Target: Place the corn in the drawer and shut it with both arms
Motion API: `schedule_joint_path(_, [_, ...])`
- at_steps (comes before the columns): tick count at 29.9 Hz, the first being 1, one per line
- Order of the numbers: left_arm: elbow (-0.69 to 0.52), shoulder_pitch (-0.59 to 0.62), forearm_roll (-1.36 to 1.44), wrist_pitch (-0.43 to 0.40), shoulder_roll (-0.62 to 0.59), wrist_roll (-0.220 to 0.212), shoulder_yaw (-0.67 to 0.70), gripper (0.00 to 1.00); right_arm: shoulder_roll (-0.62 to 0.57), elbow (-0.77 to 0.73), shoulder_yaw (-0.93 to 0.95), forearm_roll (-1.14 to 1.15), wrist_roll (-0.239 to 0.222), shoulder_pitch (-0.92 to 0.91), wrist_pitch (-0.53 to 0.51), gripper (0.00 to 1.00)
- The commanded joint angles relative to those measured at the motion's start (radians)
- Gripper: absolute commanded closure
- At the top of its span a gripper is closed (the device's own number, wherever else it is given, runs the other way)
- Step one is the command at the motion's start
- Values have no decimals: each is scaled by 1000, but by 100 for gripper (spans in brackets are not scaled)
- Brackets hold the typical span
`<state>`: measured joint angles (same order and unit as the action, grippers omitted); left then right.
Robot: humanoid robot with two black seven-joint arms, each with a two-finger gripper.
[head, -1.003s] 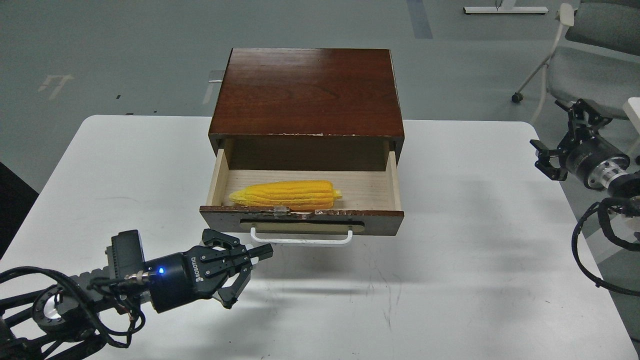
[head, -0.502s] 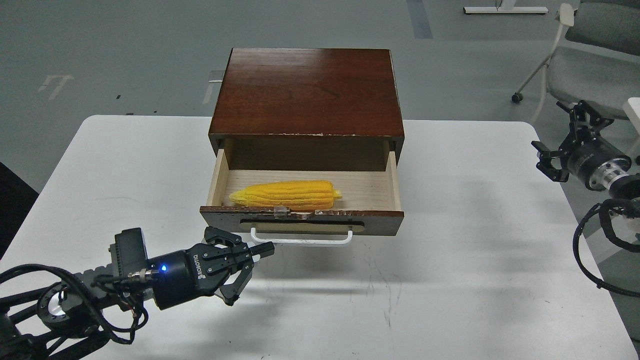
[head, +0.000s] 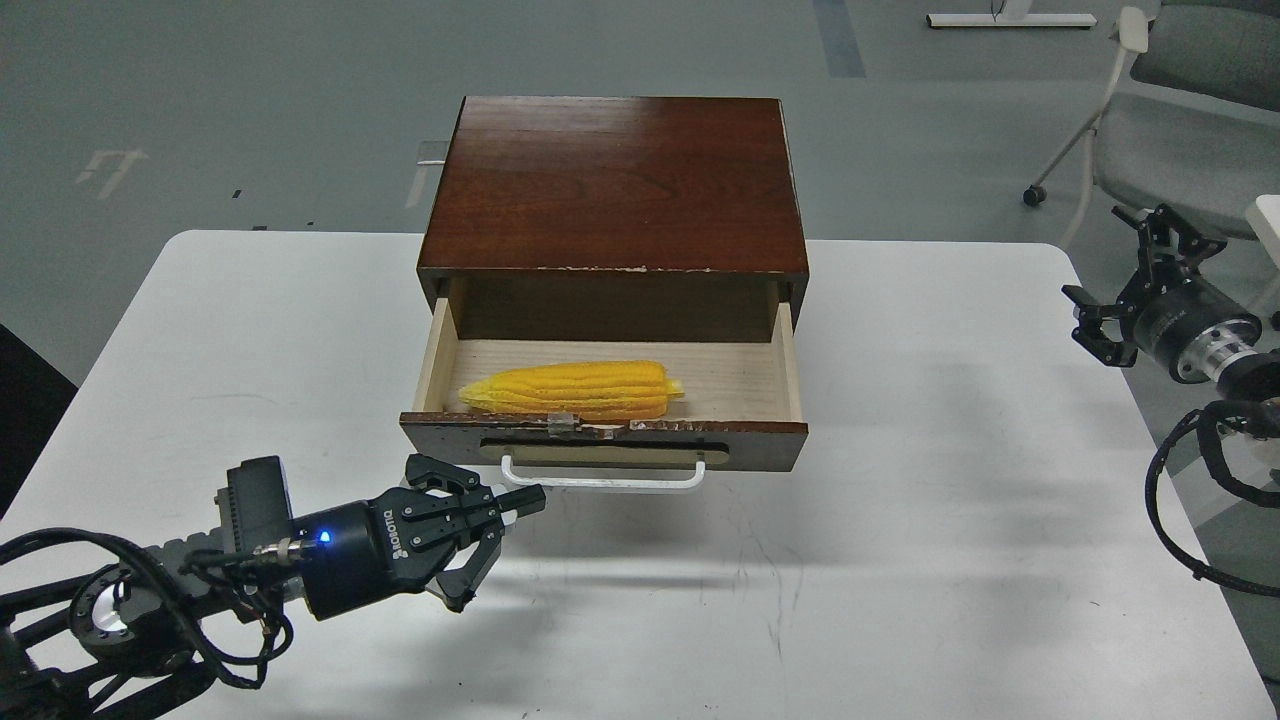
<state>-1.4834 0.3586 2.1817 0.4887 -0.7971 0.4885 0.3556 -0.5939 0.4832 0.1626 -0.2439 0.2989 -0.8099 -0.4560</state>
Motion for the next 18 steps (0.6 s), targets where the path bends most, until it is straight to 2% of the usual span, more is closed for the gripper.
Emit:
schedule_joint_path(1, [0,-1,0,0,7,0,-1,100,2,-14,0,0,0,0,0,4])
schedule_joint_path(18, [6,3,0,0,16,0,28,100,23,-34,2,0,0,-2,-1,4])
